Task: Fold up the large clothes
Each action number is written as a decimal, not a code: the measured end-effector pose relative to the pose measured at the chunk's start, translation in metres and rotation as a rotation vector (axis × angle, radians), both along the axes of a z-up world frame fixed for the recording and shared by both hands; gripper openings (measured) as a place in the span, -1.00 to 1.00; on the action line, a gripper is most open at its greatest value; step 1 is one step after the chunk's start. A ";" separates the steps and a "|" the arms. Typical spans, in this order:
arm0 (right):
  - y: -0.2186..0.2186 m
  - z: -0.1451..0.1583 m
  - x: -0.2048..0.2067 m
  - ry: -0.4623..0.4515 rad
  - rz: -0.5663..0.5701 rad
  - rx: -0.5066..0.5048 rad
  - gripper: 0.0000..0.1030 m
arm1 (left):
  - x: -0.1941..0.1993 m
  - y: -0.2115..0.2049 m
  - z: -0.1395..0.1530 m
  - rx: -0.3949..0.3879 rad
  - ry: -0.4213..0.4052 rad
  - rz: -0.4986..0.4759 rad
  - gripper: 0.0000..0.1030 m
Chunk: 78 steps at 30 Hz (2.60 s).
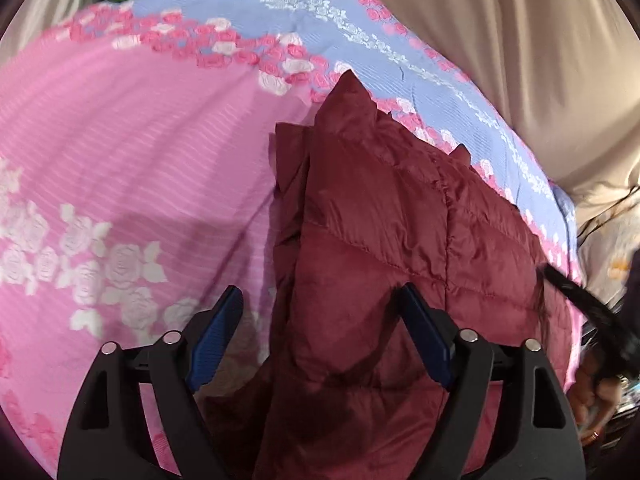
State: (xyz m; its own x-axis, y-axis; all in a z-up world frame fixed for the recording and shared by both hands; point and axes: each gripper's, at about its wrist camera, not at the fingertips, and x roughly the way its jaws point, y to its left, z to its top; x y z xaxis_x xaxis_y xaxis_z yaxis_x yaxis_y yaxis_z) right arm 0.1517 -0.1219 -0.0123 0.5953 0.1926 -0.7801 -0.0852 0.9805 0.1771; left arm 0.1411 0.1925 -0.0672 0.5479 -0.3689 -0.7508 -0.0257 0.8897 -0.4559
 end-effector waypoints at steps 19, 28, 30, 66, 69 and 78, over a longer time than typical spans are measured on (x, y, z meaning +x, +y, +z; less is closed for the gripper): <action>-0.002 -0.055 0.050 0.087 0.054 0.151 -1.00 | -0.007 -0.051 0.098 -0.113 -0.260 -0.184 -0.87; -0.039 0.002 -0.024 0.014 -0.005 0.198 -0.77 | -0.024 -0.111 0.152 -0.117 -0.412 -0.309 -0.87; -0.040 0.004 -0.046 0.027 0.020 0.213 -0.77 | -0.026 -0.116 0.156 -0.113 -0.420 -0.314 -0.87; -0.052 -0.040 0.041 0.174 0.072 0.301 -0.90 | -0.049 -0.162 0.159 -0.022 -0.443 -0.283 -0.86; -0.035 -0.049 0.050 0.172 0.100 0.309 -0.89 | -0.041 -0.173 0.158 0.000 -0.436 -0.302 -0.86; -0.067 -0.047 0.038 0.174 0.100 0.500 -0.90 | -0.023 -0.239 0.147 0.045 -0.417 -0.398 -0.86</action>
State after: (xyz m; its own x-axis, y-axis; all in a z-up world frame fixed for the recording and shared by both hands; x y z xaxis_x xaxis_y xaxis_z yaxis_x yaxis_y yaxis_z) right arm 0.1902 -0.1891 -0.0593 0.4249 0.6150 -0.6643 -0.1018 0.7616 0.6400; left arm 0.1184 -0.0460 0.0797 0.6267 -0.5798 -0.5207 0.4886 0.8129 -0.3171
